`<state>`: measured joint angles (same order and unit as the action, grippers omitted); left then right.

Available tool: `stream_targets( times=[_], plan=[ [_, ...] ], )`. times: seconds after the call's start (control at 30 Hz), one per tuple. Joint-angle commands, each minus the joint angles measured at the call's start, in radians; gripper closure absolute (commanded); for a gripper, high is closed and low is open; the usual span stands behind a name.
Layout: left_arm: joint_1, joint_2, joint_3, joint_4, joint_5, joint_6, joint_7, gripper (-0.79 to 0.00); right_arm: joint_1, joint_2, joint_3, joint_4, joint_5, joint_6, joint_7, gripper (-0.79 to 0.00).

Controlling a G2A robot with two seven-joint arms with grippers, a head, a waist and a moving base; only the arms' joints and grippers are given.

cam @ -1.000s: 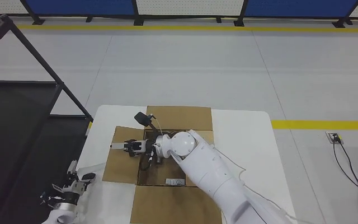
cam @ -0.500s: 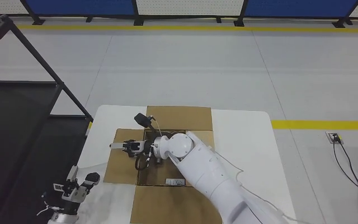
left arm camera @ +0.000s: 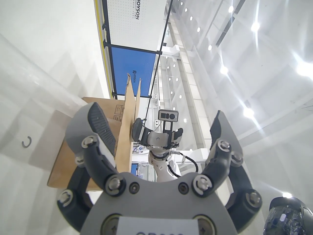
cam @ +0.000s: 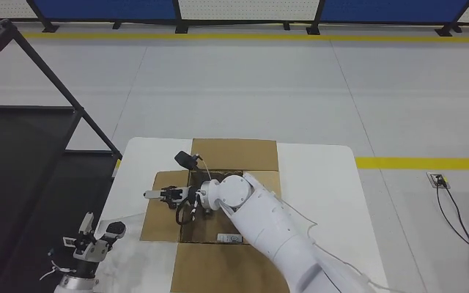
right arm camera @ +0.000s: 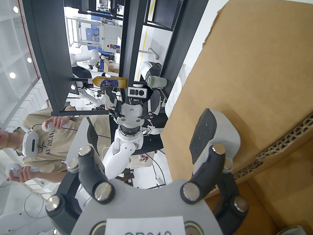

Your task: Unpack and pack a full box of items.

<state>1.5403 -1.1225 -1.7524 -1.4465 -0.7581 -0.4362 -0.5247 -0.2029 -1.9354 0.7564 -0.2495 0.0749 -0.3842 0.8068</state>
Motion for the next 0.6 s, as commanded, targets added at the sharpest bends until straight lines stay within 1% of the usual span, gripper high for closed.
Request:
stream_targets(
  times=[0.0, 0.13, 0.27, 0.37, 0.57],
  plan=[
    [0.0, -0.001, 0.001, -0.001, 0.003, 0.001, 0.002, -0.785, 0.0, -0.001, 0.002, 0.002, -0.003, 0.001, 0.002, -0.785],
    [-0.002, -0.004, 0.001, -0.007, 0.01, 0.004, 0.007, -0.785, 0.001, -0.002, 0.009, 0.002, -0.002, -0.009, 0.005, -0.785],
    [-0.008, -0.005, -0.005, -0.022, 0.02, 0.005, 0.011, -0.785, 0.009, 0.002, 0.022, -0.004, 0.003, -0.041, 0.011, -0.785],
    [-0.014, -0.006, -0.015, -0.036, 0.035, -0.005, 0.018, -0.785, 0.017, 0.008, 0.03, -0.008, -0.001, -0.074, 0.017, -0.785],
    [-0.027, -0.004, -0.05, -0.089, 0.018, 0.014, 0.013, -0.785, 0.025, 0.029, 0.06, -0.014, 0.009, -0.142, 0.038, -0.785]
  ],
)
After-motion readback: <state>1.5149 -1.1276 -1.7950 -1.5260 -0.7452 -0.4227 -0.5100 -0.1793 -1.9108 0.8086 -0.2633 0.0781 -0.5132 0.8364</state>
